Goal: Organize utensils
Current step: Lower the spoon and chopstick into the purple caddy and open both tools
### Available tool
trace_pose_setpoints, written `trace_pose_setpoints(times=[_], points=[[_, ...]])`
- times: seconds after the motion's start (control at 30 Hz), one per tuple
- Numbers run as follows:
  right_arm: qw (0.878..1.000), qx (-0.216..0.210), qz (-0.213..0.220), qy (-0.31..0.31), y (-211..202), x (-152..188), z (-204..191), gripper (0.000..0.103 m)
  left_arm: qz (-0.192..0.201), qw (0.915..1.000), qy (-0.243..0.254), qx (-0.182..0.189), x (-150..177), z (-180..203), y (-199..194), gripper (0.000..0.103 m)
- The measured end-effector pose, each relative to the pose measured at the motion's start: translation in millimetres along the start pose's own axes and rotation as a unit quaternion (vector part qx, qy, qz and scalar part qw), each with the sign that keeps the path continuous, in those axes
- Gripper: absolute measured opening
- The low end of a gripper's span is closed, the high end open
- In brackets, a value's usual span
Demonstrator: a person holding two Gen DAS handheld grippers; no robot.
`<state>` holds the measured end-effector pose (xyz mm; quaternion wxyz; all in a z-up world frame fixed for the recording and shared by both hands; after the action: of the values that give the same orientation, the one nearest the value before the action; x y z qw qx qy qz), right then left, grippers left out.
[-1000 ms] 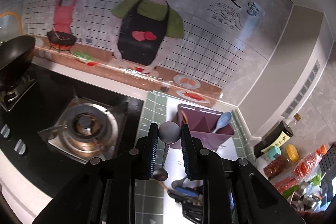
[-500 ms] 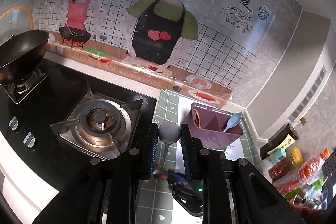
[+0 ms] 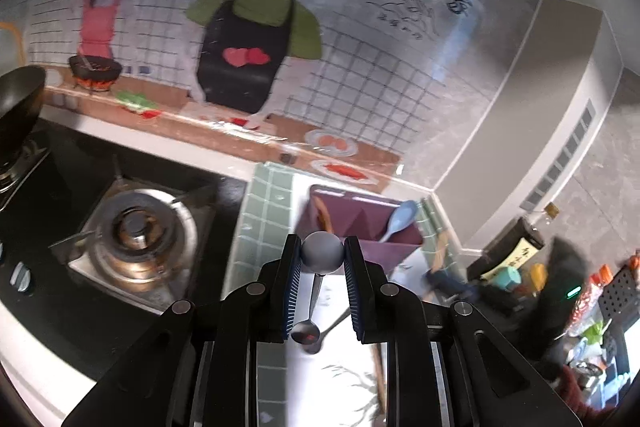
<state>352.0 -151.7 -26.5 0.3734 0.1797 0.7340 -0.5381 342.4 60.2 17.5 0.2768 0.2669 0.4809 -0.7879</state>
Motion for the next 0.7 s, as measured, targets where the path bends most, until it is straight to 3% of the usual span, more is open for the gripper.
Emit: trace_pose_setpoints(times=[0.13, 0.27, 0.37, 0.53, 0.7], points=[[0.996, 0.017, 0.082, 0.023, -55.8, -49.4, 20.5, 0.005, 0.017, 0.9989, 0.019, 0.039, -31.6, 30.1, -4.9, 0.022], [0.983, 0.051, 0.177, 0.003, -111.1, -123.1, 27.0, 0.005, 0.050, 0.9949, 0.058, 0.065, -84.6, 69.6, -16.6, 0.022], [0.973, 0.074, 0.217, 0.000, -124.6, -160.7, 32.5, 0.005, 0.062, 0.9925, 0.075, 0.073, -114.0, 90.0, -12.1, 0.022], [0.970, 0.084, 0.229, 0.016, -99.9, -178.9, 53.6, 0.005, 0.057, 0.9922, 0.085, 0.072, -137.3, 98.8, 24.0, 0.022], [0.979, 0.071, 0.185, 0.043, -39.8, -157.0, 77.8, 0.005, 0.022, 0.9946, 0.076, 0.068, -128.8, 86.9, 84.0, 0.022]])
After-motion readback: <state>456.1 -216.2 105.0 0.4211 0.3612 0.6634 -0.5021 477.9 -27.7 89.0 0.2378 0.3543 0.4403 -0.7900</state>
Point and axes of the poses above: each gripper's, at about its wrist camera, not at the fingertips, and y roughly the way its jaws point, z to its right, x to its underside, the point moved 5 cm from there along y, roughly the way its jaws point, and after that the axes turned 5 degrees about -z, right-handed, at the moved point
